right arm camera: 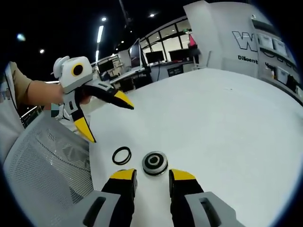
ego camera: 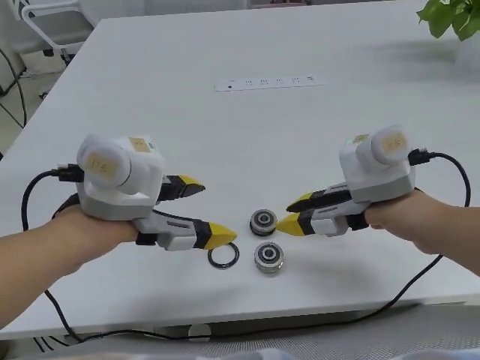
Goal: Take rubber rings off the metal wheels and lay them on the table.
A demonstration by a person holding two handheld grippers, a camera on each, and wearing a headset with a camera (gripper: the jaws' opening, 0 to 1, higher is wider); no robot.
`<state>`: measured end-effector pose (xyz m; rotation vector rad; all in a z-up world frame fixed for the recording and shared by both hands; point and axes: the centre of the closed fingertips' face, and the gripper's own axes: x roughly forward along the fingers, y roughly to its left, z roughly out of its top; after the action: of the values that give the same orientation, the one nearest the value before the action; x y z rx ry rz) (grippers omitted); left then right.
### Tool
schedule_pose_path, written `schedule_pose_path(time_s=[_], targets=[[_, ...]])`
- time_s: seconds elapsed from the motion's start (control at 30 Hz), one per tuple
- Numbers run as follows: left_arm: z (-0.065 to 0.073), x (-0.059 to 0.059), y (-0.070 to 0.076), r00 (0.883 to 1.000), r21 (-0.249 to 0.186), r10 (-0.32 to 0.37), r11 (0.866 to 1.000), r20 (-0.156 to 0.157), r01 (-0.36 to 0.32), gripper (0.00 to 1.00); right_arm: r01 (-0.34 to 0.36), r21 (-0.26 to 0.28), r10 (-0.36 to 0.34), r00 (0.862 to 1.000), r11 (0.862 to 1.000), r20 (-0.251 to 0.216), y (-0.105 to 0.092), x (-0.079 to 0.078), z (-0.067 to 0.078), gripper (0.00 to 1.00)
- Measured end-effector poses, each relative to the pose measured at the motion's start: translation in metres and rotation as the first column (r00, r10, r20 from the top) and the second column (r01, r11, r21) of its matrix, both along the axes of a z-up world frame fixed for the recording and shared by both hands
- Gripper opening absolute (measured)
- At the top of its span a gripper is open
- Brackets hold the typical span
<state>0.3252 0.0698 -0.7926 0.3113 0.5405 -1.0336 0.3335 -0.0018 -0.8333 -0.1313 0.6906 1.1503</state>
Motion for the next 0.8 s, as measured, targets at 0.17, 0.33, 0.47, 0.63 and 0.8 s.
schedule_pose_path(time_s=[0.17,0.33,0.47,0.63,0.8], targets=[[-0.007,0.003,-0.005,1.000,0.007,-0.011,1.000,-0.011,0.011,0.60,-0.016,-0.015,0.016,1.000,1.000,0.004,-0.001,0.001,-0.007,0.25],[-0.012,0.006,-0.010,1.000,0.005,-0.019,1.000,-0.020,0.019,0.59,-0.024,-0.021,0.024,1.000,1.000,0.007,-0.002,0.003,-0.012,0.25],[-0.017,0.009,-0.012,0.999,0.011,-0.025,1.000,-0.028,0.026,0.58,-0.036,-0.027,0.036,0.999,0.999,0.012,-0.001,0.004,-0.016,0.25],[-0.022,0.013,-0.016,0.999,0.015,-0.031,0.999,-0.035,0.031,0.56,-0.042,-0.030,0.043,0.999,0.999,0.013,0.000,0.007,-0.022,0.24],[-0.026,0.016,-0.023,0.998,0.018,-0.037,0.999,-0.041,0.038,0.54,-0.050,-0.028,0.050,0.999,0.998,0.017,0.004,0.008,-0.024,0.23]])
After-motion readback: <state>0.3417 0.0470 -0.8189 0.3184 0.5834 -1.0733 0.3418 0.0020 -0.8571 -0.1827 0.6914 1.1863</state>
